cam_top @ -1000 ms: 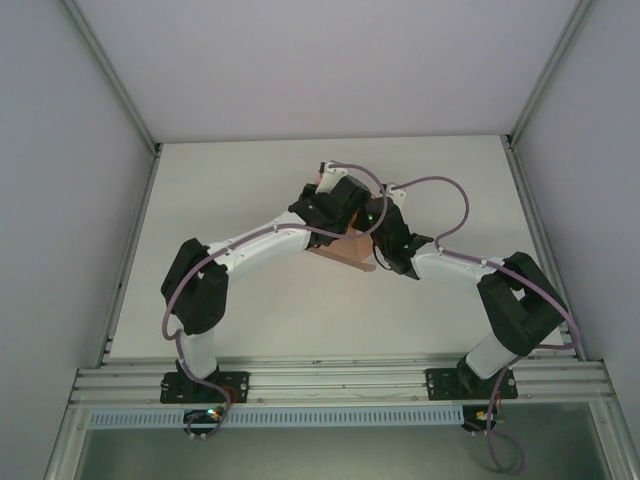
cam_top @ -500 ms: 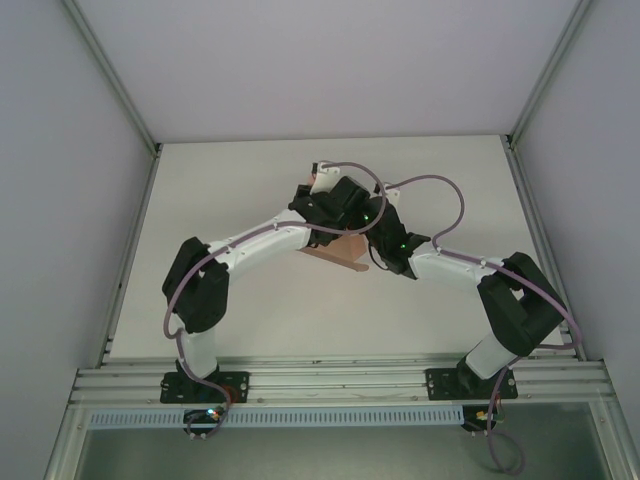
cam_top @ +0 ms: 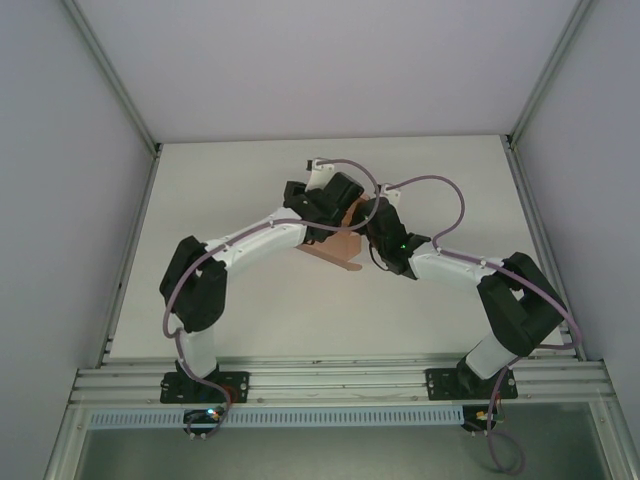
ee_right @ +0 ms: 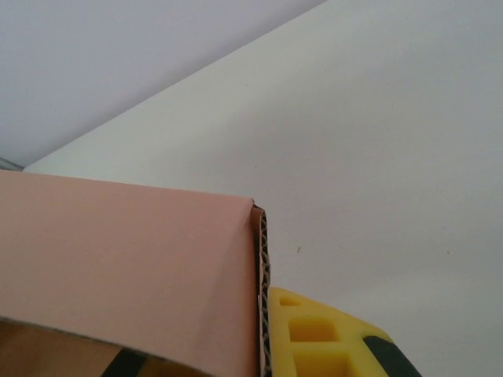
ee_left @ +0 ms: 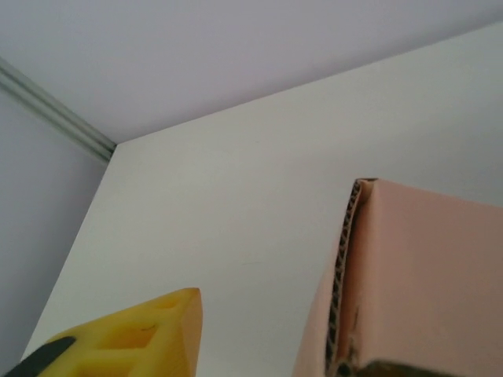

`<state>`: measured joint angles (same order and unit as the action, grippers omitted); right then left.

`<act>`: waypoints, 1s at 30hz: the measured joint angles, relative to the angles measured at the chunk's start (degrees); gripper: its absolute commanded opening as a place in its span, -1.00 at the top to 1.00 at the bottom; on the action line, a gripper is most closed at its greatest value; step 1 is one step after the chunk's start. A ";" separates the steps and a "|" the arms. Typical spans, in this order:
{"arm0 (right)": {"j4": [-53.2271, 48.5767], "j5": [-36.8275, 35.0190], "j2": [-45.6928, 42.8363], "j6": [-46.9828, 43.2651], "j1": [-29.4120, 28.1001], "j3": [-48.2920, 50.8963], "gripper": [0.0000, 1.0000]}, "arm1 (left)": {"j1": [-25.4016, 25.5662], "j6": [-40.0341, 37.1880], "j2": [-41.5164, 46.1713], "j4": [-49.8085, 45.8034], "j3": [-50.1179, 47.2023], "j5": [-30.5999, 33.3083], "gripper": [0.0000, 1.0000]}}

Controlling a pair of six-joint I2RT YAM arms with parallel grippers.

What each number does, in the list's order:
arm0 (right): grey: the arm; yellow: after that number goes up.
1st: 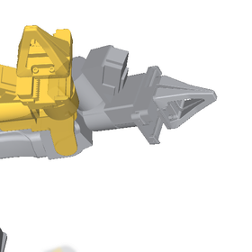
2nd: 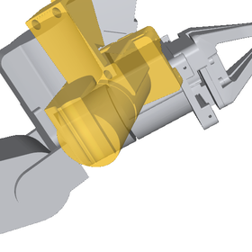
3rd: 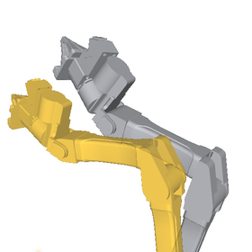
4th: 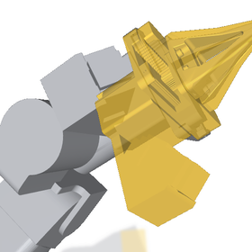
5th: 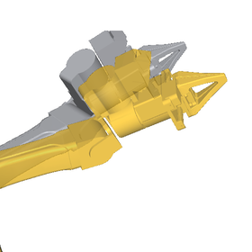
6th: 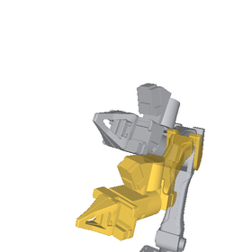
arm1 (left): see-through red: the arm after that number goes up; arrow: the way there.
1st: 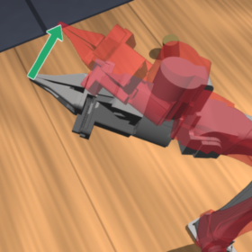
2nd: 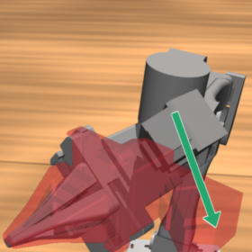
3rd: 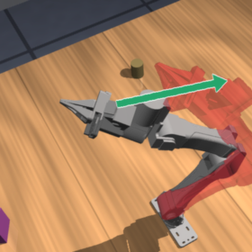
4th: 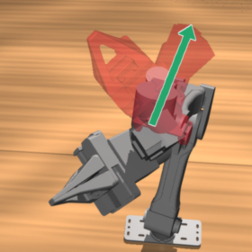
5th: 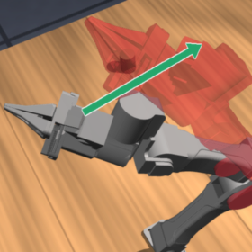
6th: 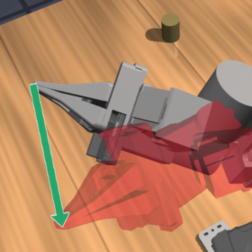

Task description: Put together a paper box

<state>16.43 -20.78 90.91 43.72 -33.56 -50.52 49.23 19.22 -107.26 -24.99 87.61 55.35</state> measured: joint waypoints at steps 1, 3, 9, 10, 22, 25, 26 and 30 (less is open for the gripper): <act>-0.39 -0.09 0.00 0.00 0.09 0.02 1.00 | -0.39 -0.74 0.46 0.48 -0.52 -1.75 -0.13; -1.46 -0.22 0.00 0.00 0.52 0.00 1.00 | -1.46 -2.01 1.70 1.33 -1.60 -6.56 -0.31; -4.44 -1.18 0.00 0.00 1.66 -0.09 1.00 | -4.13 -4.48 5.84 2.56 -3.67 -22.67 -0.93; -5.11 -1.27 0.00 0.00 1.81 -0.17 1.00 | -4.26 -4.55 6.51 2.62 -4.02 -25.03 -1.00; -12.44 -1.46 0.02 -0.50 2.08 -2.34 1.00 | -8.04 -4.33 12.52 4.02 -8.24 -45.72 -0.86; -13.03 -1.29 0.02 -1.31 2.16 -2.60 1.00 | -8.96 -4.74 12.52 3.52 -9.51 -48.39 -0.63; -13.33 -1.14 0.02 -1.53 2.19 -2.73 1.00 | -9.25 -4.92 12.50 3.39 -9.90 -49.31 -0.58; -13.86 -0.22 0.02 -1.95 2.19 -3.41 1.00 | -10.71 -5.44 12.39 3.17 -10.19 -51.28 -0.39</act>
<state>2.57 -20.99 90.94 41.78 -31.38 -53.93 38.52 13.78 -94.87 -21.82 77.43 4.08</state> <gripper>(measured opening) 0.077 0.740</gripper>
